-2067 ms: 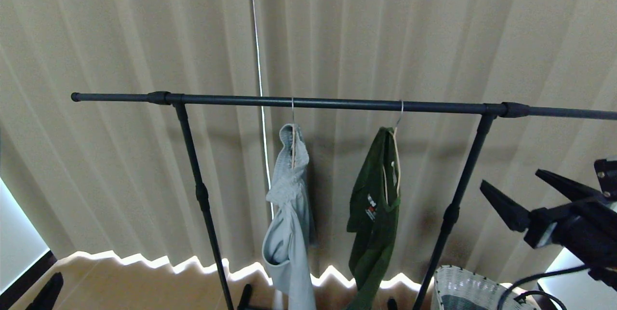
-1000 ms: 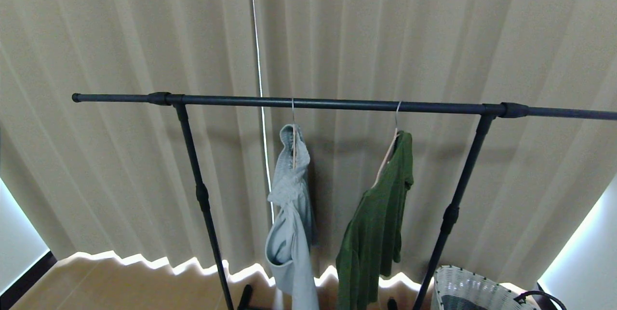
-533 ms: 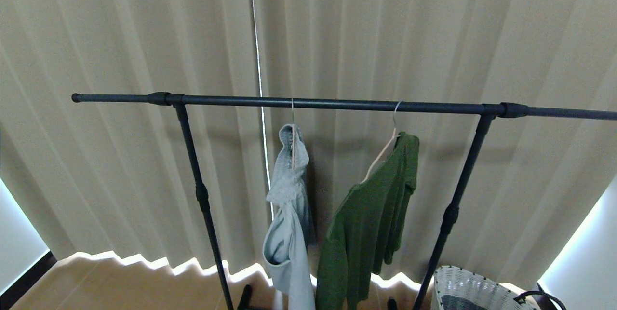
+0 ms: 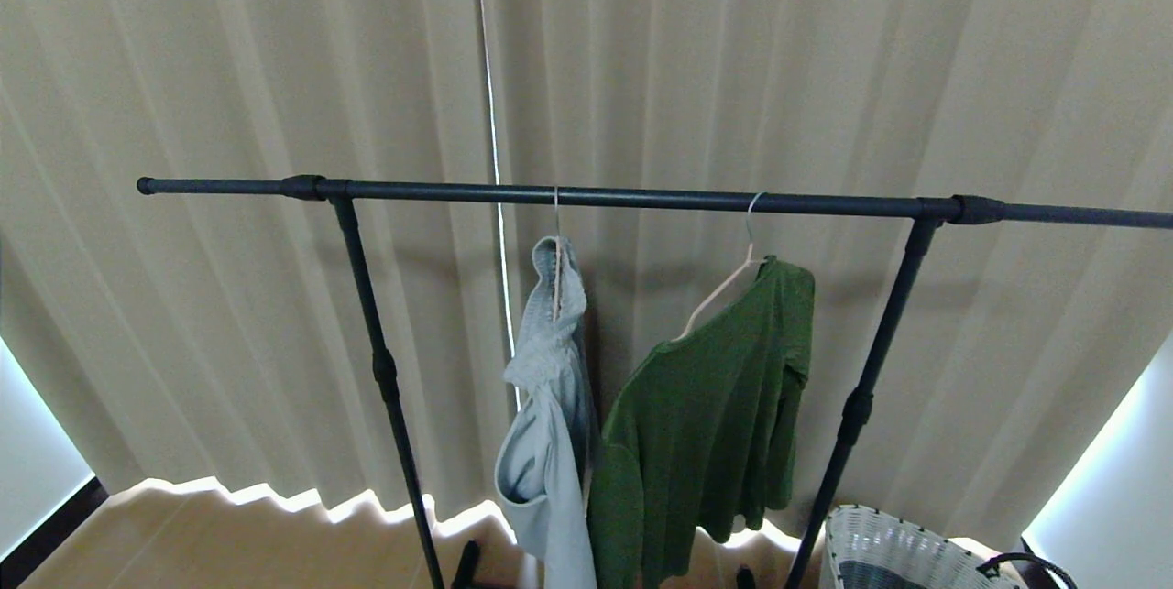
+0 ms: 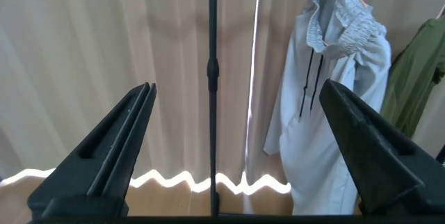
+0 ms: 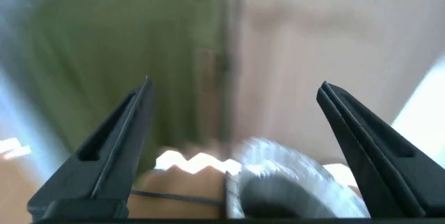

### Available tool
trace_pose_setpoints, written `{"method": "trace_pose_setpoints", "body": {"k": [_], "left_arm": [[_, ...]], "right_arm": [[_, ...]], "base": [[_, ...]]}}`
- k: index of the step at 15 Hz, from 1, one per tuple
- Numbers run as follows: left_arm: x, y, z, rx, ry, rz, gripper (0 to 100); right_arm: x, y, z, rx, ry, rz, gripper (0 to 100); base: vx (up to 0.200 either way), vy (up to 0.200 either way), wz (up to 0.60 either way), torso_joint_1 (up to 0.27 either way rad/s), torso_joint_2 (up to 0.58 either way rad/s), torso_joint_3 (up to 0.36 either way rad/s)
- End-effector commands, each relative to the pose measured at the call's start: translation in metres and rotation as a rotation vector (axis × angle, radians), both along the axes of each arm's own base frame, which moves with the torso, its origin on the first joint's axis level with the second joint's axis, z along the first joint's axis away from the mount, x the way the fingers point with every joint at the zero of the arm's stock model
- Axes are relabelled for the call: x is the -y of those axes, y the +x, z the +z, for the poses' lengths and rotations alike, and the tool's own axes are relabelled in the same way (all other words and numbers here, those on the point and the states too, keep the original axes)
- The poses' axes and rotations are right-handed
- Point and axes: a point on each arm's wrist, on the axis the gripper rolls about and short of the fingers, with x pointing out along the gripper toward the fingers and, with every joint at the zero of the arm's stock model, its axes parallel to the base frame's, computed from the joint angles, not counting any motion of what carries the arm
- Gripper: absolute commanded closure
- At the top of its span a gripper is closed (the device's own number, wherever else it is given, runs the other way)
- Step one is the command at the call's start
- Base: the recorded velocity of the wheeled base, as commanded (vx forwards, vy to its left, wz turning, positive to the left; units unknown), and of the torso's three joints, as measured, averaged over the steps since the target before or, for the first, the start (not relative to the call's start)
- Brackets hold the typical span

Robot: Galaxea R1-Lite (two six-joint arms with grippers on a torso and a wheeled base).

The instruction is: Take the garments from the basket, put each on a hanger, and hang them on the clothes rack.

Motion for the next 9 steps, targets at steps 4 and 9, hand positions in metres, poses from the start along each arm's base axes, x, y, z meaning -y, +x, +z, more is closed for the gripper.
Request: {"method": "trace_pose_setpoints", "body": {"k": [4, 9], "left_arm": [[0.0000, -0.0003, -0.0001, 0.003, 0.001, 0.000, 0], [0.0000, -0.0003, -0.0001, 0.003, 0.000, 0.000, 0]], "right_arm": [[-0.0002, -0.0011, -0.0020, 0.016, 0.012, -0.004, 0], [-0.0002, -0.0011, -0.0020, 0.016, 0.009, -0.006, 0]], "base": [[0.000, 0.000, 0.00, 0.000, 0.00, 0.000], [0.000, 0.000, 0.00, 0.000, 0.00, 0.000]]}}
